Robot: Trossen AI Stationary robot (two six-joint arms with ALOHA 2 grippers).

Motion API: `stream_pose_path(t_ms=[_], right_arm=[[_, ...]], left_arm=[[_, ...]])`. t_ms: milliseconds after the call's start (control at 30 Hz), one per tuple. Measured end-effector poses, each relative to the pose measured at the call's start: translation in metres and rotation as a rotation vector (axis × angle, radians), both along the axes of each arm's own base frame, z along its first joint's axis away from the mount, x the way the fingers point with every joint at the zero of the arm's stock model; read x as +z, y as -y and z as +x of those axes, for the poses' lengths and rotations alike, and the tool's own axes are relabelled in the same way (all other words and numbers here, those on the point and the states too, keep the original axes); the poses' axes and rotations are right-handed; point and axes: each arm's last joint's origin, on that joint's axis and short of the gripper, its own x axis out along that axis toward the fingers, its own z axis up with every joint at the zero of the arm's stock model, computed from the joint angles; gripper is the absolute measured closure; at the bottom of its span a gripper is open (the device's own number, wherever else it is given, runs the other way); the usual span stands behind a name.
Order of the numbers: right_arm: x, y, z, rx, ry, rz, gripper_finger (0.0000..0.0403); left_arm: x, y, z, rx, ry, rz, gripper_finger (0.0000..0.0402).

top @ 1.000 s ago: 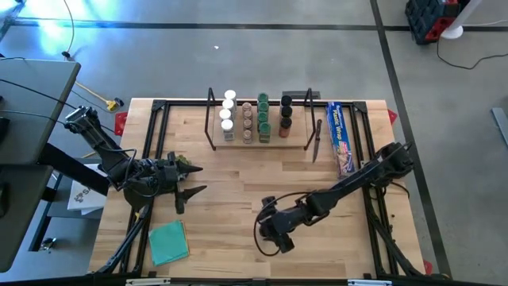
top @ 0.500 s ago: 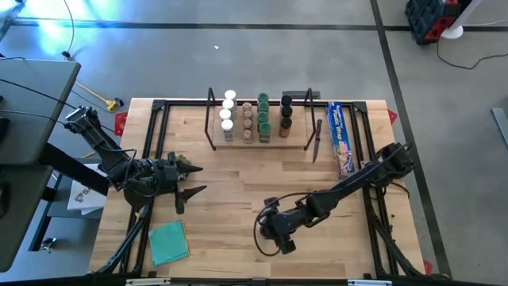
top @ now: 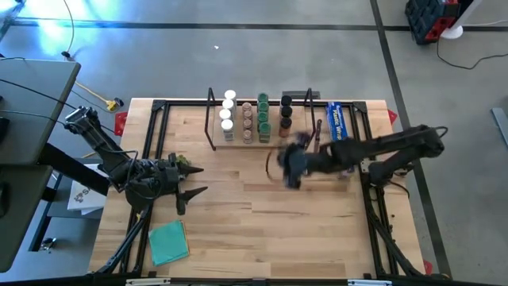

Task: Shelf spices
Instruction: Put the black seasoning bottle on the shelf aligned with the other black seasoning bottles

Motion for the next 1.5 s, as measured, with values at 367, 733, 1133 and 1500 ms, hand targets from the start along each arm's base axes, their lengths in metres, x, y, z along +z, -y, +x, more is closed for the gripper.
stream_pose_path(t_ms=[367, 733, 1133, 1500], right_arm=[[-0.050, 0.088, -0.003, -0.382, 0.095, 0.119, 0.0209], [-0.074, 0.096, -0.005, -0.462, 0.173, 0.129, 0.0201], [-0.073, 0.101, -0.006, -0.503, 0.192, 0.091, 0.0194], [-0.074, 0.105, -0.006, -0.511, 0.188, 0.086, 0.0180]], left_arm=[[-0.001, 0.000, 0.001, 0.007, -0.001, 0.005, 0.0124], [0.000, 0.000, 0.001, 0.008, 0.000, 0.005, 0.0124], [0.000, 0.000, 0.001, 0.008, 0.002, 0.004, 0.0124], [0.000, 0.000, 0.001, 0.008, 0.002, 0.004, 0.0124]])
